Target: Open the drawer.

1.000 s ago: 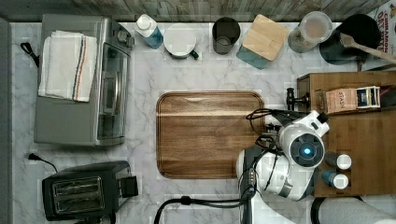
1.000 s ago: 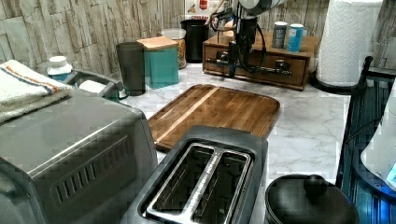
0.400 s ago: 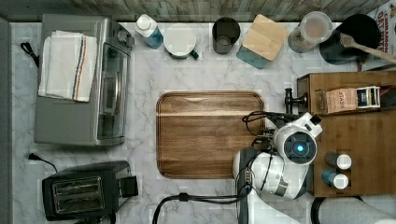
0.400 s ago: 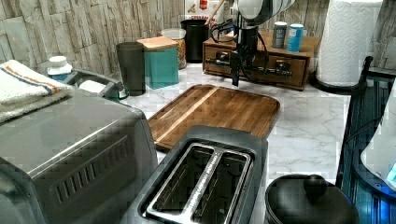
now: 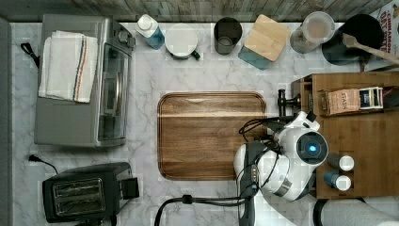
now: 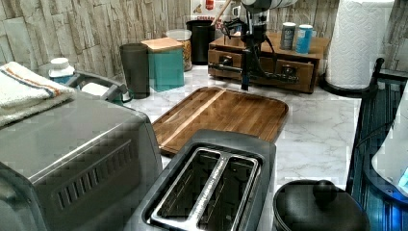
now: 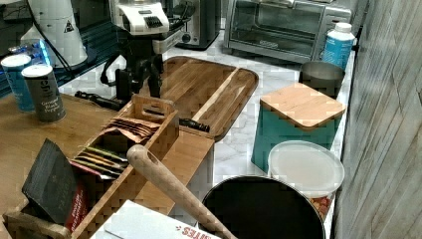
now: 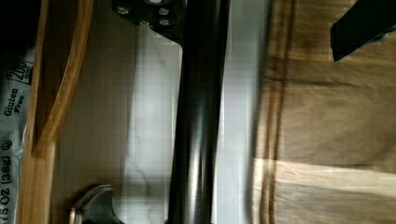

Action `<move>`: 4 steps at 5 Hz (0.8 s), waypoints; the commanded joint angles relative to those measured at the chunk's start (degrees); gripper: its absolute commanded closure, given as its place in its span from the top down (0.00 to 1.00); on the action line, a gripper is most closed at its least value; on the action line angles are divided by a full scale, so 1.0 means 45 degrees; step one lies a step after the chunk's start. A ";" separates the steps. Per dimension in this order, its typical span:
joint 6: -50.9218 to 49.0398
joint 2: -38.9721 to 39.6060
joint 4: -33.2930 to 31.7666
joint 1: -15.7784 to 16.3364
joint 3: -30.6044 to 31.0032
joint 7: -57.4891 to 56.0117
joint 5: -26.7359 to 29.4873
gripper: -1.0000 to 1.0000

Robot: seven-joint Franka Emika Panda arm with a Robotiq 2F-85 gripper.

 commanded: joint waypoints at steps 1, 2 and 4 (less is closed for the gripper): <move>-0.0251 -0.0076 -0.0124 0.1780 0.1560 0.2949 0.0886 1.00; -0.0240 -0.0208 -0.0313 0.2440 0.2160 0.4465 0.0861 1.00; -0.0958 -0.0745 -0.0427 0.3265 0.3103 0.5965 0.1035 1.00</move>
